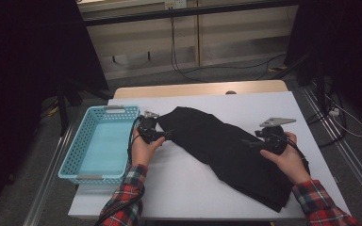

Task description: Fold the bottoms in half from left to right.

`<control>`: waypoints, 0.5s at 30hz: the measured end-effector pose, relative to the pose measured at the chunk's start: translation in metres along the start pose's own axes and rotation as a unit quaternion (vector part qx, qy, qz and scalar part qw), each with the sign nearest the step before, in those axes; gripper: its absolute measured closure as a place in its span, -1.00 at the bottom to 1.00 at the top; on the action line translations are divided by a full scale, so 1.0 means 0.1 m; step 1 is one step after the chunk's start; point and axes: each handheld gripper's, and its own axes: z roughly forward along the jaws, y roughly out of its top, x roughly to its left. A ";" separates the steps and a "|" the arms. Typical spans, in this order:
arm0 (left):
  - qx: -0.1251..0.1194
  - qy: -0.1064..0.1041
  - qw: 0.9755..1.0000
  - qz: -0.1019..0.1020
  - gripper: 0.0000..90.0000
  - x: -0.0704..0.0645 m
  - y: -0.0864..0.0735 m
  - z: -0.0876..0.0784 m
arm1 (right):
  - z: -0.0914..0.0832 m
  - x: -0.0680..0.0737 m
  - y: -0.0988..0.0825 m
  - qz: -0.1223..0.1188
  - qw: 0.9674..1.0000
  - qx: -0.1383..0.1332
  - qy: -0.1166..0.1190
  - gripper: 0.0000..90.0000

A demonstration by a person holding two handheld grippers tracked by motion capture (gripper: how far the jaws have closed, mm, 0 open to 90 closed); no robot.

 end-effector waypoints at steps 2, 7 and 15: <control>0.004 0.006 1.000 0.006 -0.72 0.01 0.02 0.01 | -0.03 0.00 -0.04 -0.001 1.000 0.000 0.001 -0.38; 0.005 0.007 1.000 0.002 -0.72 0.04 0.03 0.03 | -0.06 -0.02 -0.11 0.007 1.000 0.003 0.002 -0.51; 0.005 0.019 1.000 0.003 -0.73 0.03 0.07 0.09 | -0.14 -0.01 -0.15 0.015 1.000 -0.004 0.000 -0.60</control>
